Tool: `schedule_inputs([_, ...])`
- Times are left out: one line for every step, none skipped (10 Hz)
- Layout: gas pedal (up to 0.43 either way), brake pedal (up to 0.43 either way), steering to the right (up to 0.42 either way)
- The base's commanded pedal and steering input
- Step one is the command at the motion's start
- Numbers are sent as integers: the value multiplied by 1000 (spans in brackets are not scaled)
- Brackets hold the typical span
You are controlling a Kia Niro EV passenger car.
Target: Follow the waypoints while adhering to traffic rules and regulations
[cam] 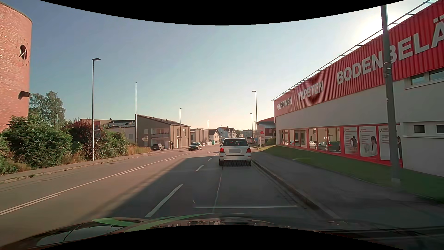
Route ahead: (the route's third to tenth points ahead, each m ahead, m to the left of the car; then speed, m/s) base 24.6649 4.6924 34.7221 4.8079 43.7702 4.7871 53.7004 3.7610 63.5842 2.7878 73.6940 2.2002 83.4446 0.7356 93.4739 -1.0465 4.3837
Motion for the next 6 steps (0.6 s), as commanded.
schedule_inputs([28,0,2])
schedule_inputs([28,0,7])
schedule_inputs([28,0,10])
schedule_inputs([20,0,10])
schedule_inputs([20,0,8])
schedule_inputs([20,0,8])
